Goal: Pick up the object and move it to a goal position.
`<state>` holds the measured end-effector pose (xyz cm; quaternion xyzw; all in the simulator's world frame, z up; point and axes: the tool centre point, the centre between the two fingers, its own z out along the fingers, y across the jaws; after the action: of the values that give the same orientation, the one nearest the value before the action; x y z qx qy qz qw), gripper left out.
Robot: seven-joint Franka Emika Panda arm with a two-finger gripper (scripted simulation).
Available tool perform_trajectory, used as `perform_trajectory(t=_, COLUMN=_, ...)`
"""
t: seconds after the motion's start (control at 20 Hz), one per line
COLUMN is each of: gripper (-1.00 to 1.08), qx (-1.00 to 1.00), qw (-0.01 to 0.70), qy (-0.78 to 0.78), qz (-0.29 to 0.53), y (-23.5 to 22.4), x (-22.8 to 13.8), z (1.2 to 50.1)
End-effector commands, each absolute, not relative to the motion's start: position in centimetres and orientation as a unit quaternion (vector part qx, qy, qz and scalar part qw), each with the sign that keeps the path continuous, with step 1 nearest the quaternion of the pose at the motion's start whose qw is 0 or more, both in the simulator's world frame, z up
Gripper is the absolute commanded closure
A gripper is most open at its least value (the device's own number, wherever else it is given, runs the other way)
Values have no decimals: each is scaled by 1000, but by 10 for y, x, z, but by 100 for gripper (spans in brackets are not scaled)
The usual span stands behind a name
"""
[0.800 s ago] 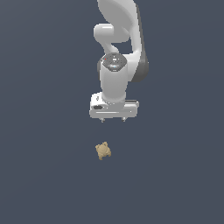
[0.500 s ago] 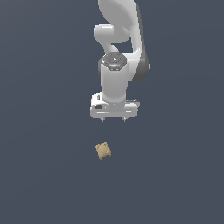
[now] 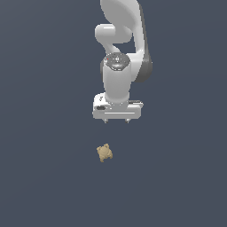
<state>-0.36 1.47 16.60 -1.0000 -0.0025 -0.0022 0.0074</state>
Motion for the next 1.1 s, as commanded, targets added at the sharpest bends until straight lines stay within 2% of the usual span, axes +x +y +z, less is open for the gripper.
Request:
perform_trajectory(t=0.0, gripper=-92, qx=-1000, qw=7, qy=-5, qz=-2, y=14, x=-2, z=165)
perform_trajectory(t=0.4, gripper=-92, qx=-999, qw=5, qy=-40, qz=-2, y=6, x=18, z=155)
perform_trajectory(t=1.05, gripper=-92, qx=-988, qw=1, qy=-153, qz=0, y=-26, x=77, z=113)
